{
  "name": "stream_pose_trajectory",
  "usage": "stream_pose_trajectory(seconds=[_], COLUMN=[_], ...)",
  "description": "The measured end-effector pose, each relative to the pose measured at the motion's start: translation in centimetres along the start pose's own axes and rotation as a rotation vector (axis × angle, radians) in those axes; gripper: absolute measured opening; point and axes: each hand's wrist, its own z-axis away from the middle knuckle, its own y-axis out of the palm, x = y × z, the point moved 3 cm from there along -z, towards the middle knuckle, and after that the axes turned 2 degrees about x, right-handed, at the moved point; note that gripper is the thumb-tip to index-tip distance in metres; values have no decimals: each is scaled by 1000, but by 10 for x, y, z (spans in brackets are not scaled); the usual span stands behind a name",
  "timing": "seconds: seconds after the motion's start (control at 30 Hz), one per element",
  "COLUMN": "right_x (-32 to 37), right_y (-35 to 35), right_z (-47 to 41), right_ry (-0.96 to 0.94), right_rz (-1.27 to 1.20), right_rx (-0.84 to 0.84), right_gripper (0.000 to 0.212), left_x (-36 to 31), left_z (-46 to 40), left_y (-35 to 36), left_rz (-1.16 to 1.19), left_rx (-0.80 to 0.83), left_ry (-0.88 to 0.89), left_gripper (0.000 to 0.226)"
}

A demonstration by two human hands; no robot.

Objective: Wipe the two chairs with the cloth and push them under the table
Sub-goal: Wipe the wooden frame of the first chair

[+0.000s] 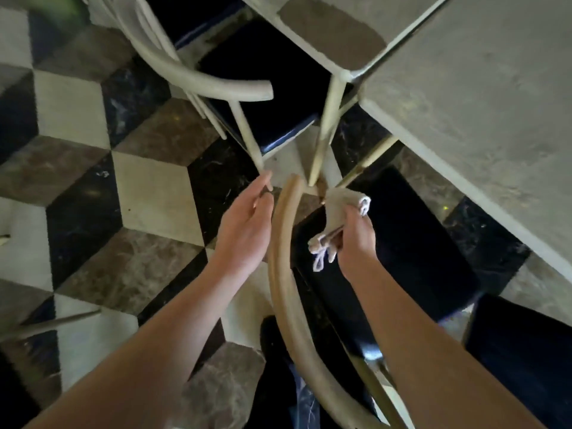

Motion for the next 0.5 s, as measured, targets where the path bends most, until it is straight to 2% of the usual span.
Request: stream_pose_trajectory(seconds=[0.13, 0.23, 0.37, 0.5], right_x=[-23, -35, -44, -68], right_y=[12, 27, 50, 55], right_z=[-7, -12, -15, -28], right_ry=[125, 47, 77, -33], right_rz=[-144, -76, -28, 80], right_rx=[137, 241, 386, 429], right_gripper=[26, 30, 45, 39], left_x=[-7, 2, 3, 0], left_z=[-25, -29, -29, -30], left_y=[35, 55, 66, 77], left_rz=[-277, -391, -605, -737], left_rx=[105, 181, 98, 89], left_ry=[206, 261, 362, 378], left_gripper=[53, 48, 49, 49])
